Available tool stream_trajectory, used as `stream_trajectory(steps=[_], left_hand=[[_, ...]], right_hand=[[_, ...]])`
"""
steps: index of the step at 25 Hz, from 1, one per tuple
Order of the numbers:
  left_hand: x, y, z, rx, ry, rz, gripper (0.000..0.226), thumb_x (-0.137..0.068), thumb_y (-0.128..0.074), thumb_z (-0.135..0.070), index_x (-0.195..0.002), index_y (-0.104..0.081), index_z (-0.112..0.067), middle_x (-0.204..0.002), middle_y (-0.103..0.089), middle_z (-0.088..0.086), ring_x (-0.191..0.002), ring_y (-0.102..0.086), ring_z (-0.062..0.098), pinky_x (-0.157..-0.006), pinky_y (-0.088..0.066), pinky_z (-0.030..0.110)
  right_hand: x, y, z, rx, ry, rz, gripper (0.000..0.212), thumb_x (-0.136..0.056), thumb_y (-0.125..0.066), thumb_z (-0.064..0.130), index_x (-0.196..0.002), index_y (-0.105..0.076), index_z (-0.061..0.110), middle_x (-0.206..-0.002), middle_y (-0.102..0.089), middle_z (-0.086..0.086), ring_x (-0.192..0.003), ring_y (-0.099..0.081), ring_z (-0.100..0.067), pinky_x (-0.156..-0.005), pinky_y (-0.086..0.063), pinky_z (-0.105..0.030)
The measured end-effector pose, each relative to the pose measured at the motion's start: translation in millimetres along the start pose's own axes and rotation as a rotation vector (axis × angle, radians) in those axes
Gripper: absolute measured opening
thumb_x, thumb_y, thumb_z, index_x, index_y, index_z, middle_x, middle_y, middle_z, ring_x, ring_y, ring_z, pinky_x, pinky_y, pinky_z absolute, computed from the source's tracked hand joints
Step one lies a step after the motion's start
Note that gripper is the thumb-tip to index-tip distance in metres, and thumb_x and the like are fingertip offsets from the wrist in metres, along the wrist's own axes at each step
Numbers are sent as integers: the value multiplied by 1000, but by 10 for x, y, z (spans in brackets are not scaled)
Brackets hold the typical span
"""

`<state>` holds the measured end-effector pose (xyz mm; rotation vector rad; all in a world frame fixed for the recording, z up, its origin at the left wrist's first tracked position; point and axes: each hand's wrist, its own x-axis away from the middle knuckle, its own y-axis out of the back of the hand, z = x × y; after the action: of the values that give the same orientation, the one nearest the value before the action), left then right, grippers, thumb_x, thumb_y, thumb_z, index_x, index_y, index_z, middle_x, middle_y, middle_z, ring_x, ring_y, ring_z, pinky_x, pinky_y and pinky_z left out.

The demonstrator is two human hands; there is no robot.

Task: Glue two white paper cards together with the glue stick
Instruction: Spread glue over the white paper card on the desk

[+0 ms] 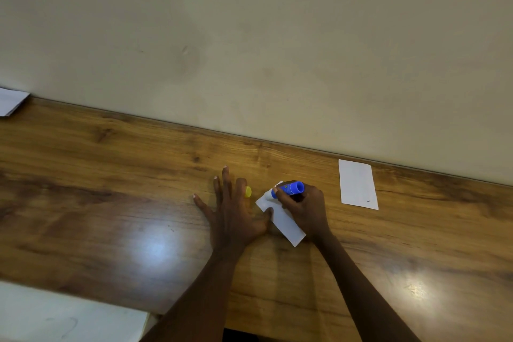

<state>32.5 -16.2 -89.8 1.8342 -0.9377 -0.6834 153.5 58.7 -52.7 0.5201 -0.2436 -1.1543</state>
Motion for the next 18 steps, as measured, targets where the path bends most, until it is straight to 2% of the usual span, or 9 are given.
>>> stream_trajectory(steps=[4, 7, 10, 13, 16, 18], left_hand=[[0, 2, -10, -2, 5, -10, 76, -64, -62, -63, -123, -35, -24, -157, -5, 7, -144, -1, 32, -104, 9, 69], [4, 5, -10, 0, 7, -5, 75, -64, -62, -62, -123, -35, -24, -157, -3, 7, -144, 1, 32, -105, 9, 68], [3, 15, -21, 5, 10, 0, 77, -65, -63, -61, -125, -35, -23, -157, -2, 7, -144, 2, 32, -105, 10, 68], [8, 18, -22, -5, 8, 6, 77, -65, -62, -62, -125, -34, -24, -157, -1, 7, -144, 3, 31, -105, 9, 68], [4, 22, -20, -3, 2, -3, 76, -65, -62, -61, -125, -35, -23, -157, -3, 7, -144, 0, 32, -105, 7, 69], [11, 22, -17, -7, -1, -11, 76, -65, -62, -61, -124, -35, -22, -157, -5, 8, -144, -2, 33, -105, 7, 70]], right_hand=[[-145, 143, -95, 38, -127, -71, 20, -78, -67, 18, -86, -63, 1, -71, -58, -6, -53, -49, -5, -49, -39, -4], [-201, 183, -122, 48, -159, -113, 21, -78, -67, 19, -86, -62, 1, -71, -58, -7, -53, -47, -4, -49, -38, 0], [-226, 195, -129, 42, -166, -100, 20, -79, -66, 20, -87, -63, 1, -72, -59, -6, -54, -49, -9, -48, -38, -3], [-183, 202, -133, -104, -222, -104, 25, -82, -62, 21, -98, -62, 2, -77, -61, -9, -58, -53, -13, -54, -43, -11], [-19, 192, -78, -428, -271, -243, 25, -86, -54, 14, -111, -56, 11, -83, -61, -9, -64, -56, -16, -54, -48, -10], [125, 177, -24, -361, -233, -347, 26, -87, -53, 9, -113, -54, 7, -92, -62, -9, -77, -60, -24, -64, -50, -13]])
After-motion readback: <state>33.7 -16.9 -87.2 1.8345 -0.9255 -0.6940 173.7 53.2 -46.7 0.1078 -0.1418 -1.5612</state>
